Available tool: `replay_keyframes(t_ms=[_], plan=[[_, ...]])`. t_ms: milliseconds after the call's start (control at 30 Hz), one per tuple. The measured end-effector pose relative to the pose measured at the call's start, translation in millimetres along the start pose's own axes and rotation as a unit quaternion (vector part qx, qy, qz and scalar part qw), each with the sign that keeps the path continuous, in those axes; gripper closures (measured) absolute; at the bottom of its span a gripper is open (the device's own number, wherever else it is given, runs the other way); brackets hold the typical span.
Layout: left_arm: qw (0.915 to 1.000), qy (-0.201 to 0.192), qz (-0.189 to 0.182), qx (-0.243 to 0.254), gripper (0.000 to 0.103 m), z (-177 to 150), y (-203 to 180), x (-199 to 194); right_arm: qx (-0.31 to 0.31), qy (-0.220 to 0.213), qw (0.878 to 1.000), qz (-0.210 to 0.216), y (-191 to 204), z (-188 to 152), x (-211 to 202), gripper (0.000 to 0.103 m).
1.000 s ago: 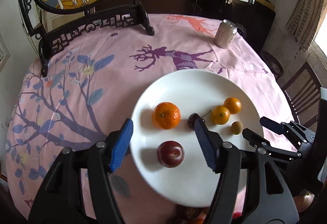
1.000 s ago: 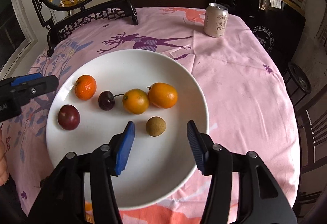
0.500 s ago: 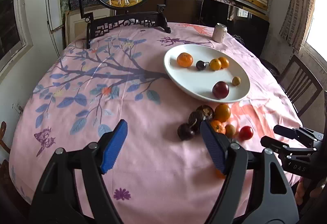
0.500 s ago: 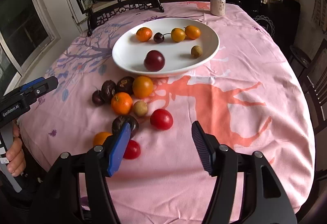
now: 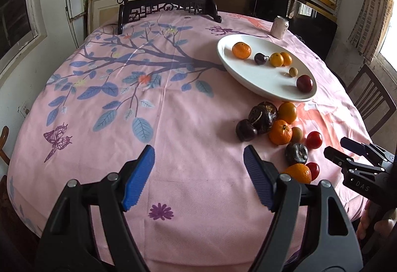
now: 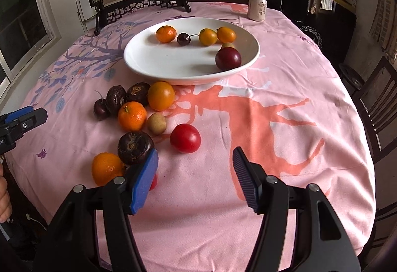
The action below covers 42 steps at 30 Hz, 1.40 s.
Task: Organize fruits
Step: 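Grasp a red plum with the right tool while the left tool grasps a dark cherry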
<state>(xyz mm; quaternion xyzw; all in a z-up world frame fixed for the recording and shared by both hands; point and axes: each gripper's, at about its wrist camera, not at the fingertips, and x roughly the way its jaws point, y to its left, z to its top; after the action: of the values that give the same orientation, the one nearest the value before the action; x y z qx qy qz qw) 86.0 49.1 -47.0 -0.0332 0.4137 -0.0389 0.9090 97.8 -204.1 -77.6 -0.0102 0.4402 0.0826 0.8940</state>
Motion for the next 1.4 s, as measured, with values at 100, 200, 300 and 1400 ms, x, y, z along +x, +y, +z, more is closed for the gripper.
replay_keyframes(t_ms=[100,200,300,1400], plan=[[1.0000,0.006,-0.005,0.004,0.027,-1,-3,4,0.004,0.016,1.000,0.020,-3,4,15,0.055],[0.9997,0.016,-0.015,0.011,0.027,-2,-8,11,-0.001,0.020,1.000,0.020,-2,9,30,0.061],[0.9994,0.022,-0.013,0.022,0.027,-4,-16,17,-0.008,0.024,0.999,0.030,4,12,43,0.073],[0.9957,0.065,-0.029,0.059,0.073,21,-54,92,0.058,-0.025,0.995,0.071,-19,-2,-28,0.073]])
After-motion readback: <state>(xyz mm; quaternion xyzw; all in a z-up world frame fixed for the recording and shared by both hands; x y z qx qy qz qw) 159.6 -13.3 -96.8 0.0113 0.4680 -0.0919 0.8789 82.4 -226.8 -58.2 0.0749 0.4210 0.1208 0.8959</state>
